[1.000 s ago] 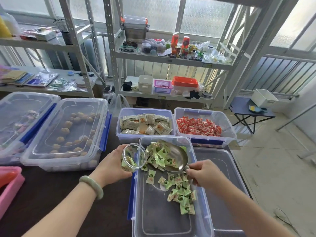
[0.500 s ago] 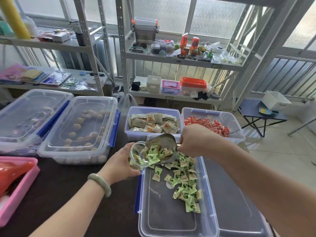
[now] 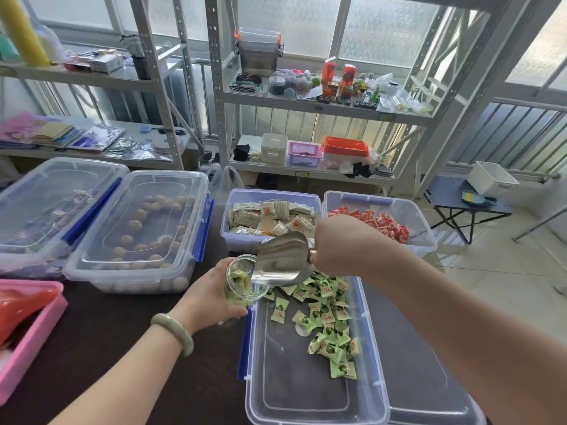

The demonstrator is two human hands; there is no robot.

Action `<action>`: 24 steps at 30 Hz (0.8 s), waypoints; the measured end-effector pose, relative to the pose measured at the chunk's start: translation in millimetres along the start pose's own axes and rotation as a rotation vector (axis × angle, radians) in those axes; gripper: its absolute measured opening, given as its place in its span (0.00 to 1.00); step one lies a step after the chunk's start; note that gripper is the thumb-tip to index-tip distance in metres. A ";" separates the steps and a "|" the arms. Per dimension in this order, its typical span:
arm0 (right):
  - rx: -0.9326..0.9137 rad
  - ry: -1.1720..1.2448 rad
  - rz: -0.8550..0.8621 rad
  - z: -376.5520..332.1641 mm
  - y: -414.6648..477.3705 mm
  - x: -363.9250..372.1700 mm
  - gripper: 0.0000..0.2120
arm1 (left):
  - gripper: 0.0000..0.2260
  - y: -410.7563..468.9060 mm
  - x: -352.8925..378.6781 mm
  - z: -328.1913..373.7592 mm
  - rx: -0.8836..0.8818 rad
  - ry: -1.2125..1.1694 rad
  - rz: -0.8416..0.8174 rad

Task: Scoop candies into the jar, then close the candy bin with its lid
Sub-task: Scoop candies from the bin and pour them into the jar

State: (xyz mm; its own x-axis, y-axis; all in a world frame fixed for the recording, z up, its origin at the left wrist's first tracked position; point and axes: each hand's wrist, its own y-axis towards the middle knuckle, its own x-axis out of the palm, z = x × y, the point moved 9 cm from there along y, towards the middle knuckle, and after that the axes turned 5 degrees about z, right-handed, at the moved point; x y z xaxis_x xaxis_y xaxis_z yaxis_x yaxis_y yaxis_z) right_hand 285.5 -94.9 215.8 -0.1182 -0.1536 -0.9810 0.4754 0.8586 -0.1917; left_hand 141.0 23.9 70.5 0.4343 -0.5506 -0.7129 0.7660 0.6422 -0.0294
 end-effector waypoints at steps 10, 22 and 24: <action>0.272 0.202 -0.068 73.4 -22.6 62.1 0.11 | 0.42 5.7 4.8 -4.3 0.010 0.049 -0.010; 0.392 0.306 -0.315 62.2 -61.0 194.7 0.14 | 0.42 12.0 5.8 -3.5 0.032 0.077 -0.040; 0.419 0.329 -0.316 58.0 -63.5 206.8 0.14 | 0.42 12.3 5.6 -2.5 0.034 0.078 -0.046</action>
State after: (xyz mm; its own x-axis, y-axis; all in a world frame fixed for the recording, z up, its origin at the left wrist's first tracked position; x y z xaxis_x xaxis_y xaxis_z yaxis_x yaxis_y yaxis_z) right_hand 281.5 -209.6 23.5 -0.5399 -0.1528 -0.8277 0.6677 0.5209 -0.5318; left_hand 151.7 30.1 64.5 0.3610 -0.5354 -0.7635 0.8005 0.5979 -0.0407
